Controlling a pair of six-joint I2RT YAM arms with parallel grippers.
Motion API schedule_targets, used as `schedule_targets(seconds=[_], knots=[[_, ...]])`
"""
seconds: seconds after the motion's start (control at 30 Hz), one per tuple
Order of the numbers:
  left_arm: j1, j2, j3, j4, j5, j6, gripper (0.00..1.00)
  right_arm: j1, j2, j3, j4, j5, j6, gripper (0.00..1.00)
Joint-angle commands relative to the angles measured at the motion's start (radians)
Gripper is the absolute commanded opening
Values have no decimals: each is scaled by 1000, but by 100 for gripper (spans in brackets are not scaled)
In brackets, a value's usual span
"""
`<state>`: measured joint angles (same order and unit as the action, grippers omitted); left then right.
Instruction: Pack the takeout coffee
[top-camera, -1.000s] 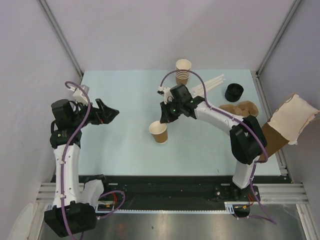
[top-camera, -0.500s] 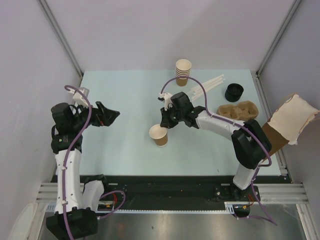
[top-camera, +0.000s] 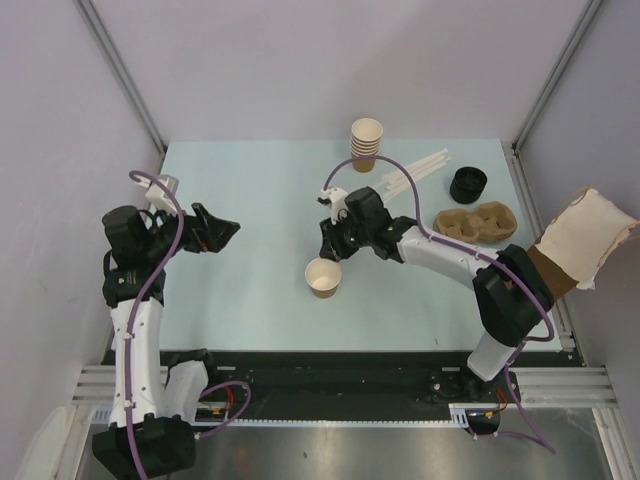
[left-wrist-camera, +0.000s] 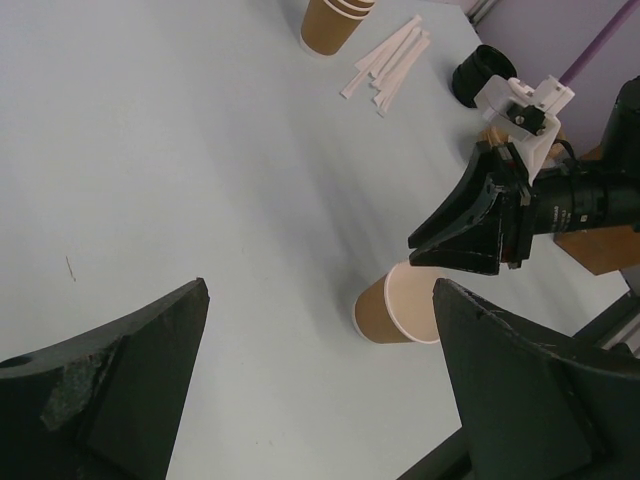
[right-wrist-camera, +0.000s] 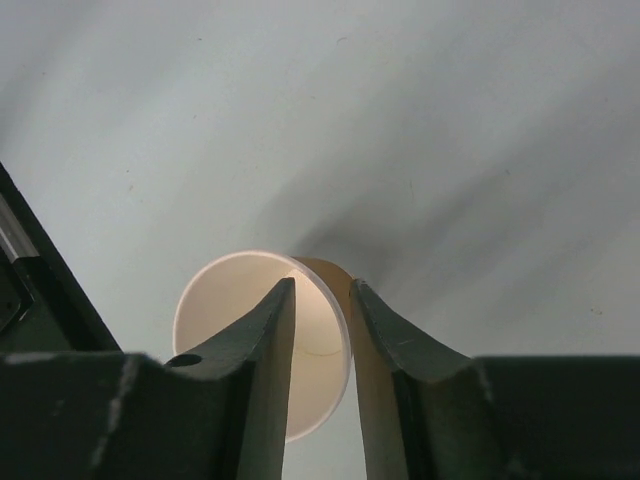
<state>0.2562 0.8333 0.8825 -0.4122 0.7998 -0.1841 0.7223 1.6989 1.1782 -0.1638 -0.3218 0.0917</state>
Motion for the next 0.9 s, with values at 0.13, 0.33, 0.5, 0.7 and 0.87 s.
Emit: schedule_targets(seconds=[0.13, 0.33, 0.5, 0.7, 0.87], knots=[[5, -22, 35, 12, 39, 26, 99, -79, -149, 75, -88, -31, -20, 70], [5, -16, 88, -8, 6, 84, 100, -289, -218, 248, -213, -52, -38, 100], [3, -13, 122, 4, -31, 118, 99, -510, -191, 424, -325, -154, -221, 100], [0, -7, 118, 55, -33, 84, 100, -593, 187, 944, -836, 73, -484, 91], [-11, 0, 102, 69, -19, 66, 100, -666, 421, 1181, -1083, 159, -654, 80]])
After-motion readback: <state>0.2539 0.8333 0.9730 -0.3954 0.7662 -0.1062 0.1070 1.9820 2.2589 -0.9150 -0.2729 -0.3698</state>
